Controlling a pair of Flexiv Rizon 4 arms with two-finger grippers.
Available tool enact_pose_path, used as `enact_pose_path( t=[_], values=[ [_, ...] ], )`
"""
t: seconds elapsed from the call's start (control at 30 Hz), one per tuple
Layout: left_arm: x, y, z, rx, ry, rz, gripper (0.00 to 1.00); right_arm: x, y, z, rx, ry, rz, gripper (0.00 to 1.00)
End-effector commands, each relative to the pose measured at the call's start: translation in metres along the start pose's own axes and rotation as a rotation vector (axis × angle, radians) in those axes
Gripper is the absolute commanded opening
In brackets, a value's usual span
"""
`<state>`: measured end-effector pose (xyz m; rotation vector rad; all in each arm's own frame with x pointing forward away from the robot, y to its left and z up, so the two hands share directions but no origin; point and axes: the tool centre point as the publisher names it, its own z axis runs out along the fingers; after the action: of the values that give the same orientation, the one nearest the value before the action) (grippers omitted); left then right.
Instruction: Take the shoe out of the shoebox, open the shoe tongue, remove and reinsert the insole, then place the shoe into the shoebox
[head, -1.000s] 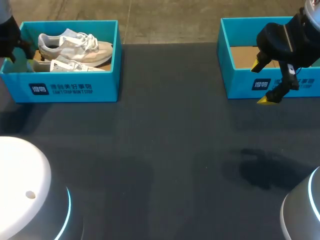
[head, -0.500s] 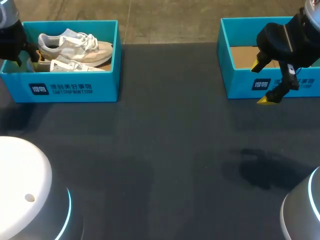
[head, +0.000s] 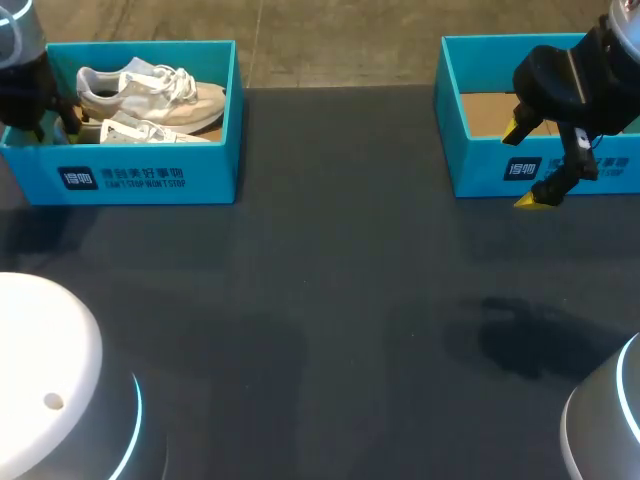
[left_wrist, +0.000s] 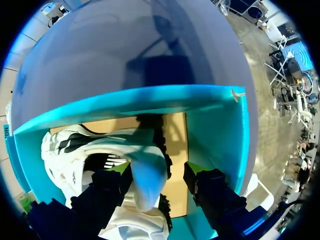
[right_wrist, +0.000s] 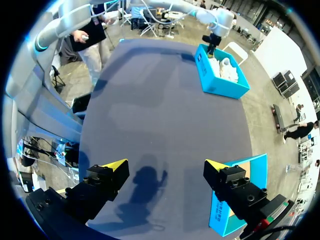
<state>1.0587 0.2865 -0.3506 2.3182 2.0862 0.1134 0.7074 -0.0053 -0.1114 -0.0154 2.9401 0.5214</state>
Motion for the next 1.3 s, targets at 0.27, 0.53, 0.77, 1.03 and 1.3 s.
enact_pose_path(
  t=[0.27,0.53,0.77,1.03,1.3],
  values=[
    [-0.002,0.002,0.019,0.034,-0.002,0.004,0.6,-0.002,0.001,0.001,0.003,0.005,0.001,1.0],
    [-0.001,0.004,0.023,0.044,0.0,0.008,0.15,-0.002,0.001,0.001,0.003,0.005,0.001,1.0],
    [0.001,0.002,0.02,0.044,-0.001,0.016,0.0,-0.002,0.001,0.001,0.003,0.005,0.001,1.0],
    [0.004,0.004,-0.01,0.035,-0.001,-0.006,0.0,-0.002,0.001,0.001,0.003,0.005,0.001,1.0],
    [0.009,0.012,-0.042,0.045,0.007,-0.041,0.0,-0.002,0.001,0.001,0.003,0.005,0.001,1.0]
  ],
)
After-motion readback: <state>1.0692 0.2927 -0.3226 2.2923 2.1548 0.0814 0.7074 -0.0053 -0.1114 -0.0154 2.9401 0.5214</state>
